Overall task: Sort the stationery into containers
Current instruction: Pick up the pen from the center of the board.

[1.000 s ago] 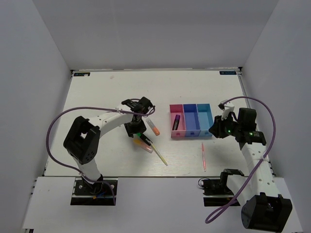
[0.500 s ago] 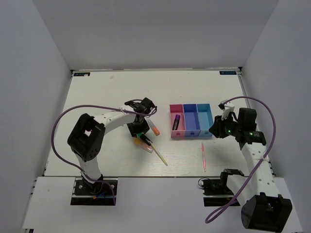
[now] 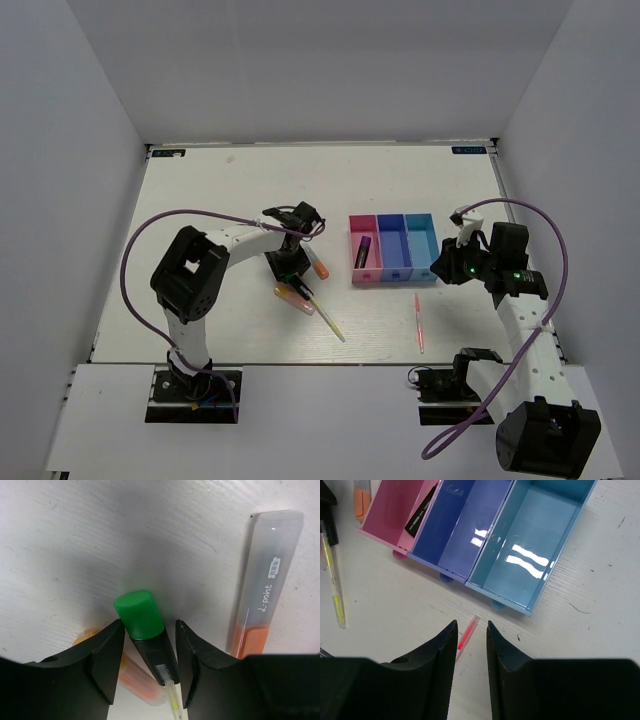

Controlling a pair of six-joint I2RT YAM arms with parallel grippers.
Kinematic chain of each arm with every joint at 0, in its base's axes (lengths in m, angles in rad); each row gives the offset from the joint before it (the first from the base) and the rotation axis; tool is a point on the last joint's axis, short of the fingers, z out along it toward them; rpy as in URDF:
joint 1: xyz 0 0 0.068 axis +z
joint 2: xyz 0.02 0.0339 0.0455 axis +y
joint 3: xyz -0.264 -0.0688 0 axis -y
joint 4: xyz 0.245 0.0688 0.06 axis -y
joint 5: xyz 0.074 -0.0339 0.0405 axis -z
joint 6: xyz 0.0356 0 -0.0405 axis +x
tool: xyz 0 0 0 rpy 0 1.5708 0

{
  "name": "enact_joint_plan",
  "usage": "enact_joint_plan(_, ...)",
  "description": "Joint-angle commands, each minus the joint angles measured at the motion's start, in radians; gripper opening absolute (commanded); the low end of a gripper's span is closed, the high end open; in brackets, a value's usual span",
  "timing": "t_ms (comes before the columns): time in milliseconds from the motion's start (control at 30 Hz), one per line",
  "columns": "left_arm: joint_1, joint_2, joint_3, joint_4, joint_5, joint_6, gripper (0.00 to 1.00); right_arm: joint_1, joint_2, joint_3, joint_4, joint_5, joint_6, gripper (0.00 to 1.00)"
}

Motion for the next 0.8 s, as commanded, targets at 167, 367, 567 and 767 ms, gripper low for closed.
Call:
enact_joint_plan(167, 0.007, 0.008, -0.023, 0.049, 0.007, -0.022, 0.41, -0.011, -0.011, 0.013, 0.014, -0.019, -0.01, 0.33)
enact_joint_plan(367, 0.009, -0.024, -0.014, 0.043, -0.012, 0.035, 0.13, -0.012, -0.011, 0.012, 0.014, -0.022, -0.01, 0.33)
enact_joint_plan(567, 0.01, -0.129, 0.117, 0.103, -0.045, 0.206, 0.03, -0.017, -0.014, 0.015, 0.011, -0.025, -0.008, 0.61)
enact_joint_plan(767, -0.029, -0.106, 0.3, 0.151, 0.027, 0.307, 0.0, -0.017, -0.019, 0.01, 0.014, -0.03, -0.011, 0.0)
